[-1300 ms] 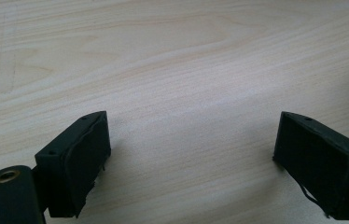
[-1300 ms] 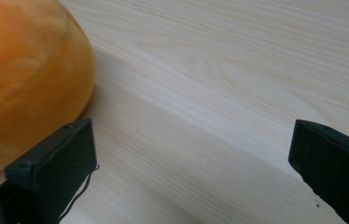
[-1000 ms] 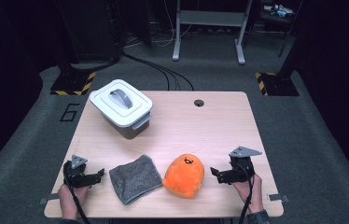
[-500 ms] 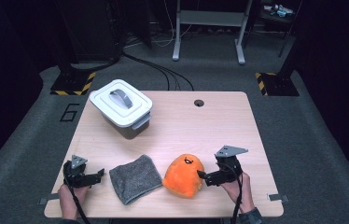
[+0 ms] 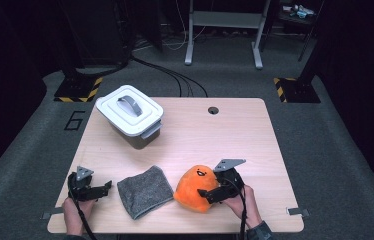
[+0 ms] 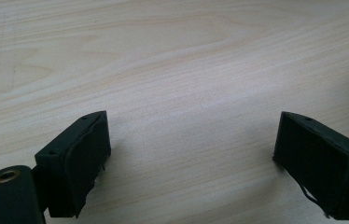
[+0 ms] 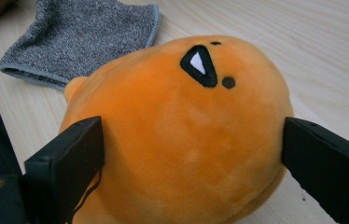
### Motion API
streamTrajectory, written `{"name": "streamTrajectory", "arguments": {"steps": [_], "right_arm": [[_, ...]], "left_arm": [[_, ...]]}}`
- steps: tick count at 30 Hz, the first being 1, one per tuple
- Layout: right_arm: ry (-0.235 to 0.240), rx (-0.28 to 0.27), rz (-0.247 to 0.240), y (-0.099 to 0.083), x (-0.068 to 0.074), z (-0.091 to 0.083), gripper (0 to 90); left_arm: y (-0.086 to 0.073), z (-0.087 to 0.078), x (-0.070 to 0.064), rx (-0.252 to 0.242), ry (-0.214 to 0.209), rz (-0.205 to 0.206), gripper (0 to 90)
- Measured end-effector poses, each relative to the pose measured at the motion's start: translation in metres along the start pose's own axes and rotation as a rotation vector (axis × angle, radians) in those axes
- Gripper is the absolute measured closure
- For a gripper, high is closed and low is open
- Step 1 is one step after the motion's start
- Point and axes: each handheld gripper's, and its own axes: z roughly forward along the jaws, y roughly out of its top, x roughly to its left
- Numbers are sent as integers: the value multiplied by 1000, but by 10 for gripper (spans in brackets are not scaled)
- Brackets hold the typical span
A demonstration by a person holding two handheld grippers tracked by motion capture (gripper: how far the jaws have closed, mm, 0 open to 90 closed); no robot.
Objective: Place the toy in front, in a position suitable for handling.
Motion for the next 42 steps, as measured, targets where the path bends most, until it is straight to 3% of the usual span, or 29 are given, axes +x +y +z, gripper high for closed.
{"name": "streamTrajectory", "arguments": {"steps": [4, 6, 10, 11, 13, 19, 24, 35, 42], "right_arm": [[-2, 11, 20, 0, -1, 5, 76], [-26, 31, 10, 0, -2, 9, 82], [-36, 49, 16, -2, -3, 13, 155], [-40, 37, 26, -3, -5, 14, 220], [-32, 40, 27, -4, -5, 14, 243], [-8, 14, 45, -9, -8, 13, 449], [9, -19, 58, -12, -7, 11, 557], [23, -83, 66, -13, -6, 1, 627], [-23, -139, 66, -11, -7, -6, 633]], "left_arm": [[0, 0, 0, 0, 0, 0, 104], [0, 0, 0, 1, 0, -1, 104], [0, 0, 0, 0, 0, 0, 104], [0, 0, 0, 0, 0, 0, 104], [0, 0, 0, 0, 0, 0, 104], [0, 0, 0, 6, -2, -2, 106], [0, 0, 0, 6, 1, -3, 106], [0, 0, 0, 6, 4, -4, 106], [0, 0, 0, 5, 4, -5, 106]]}}
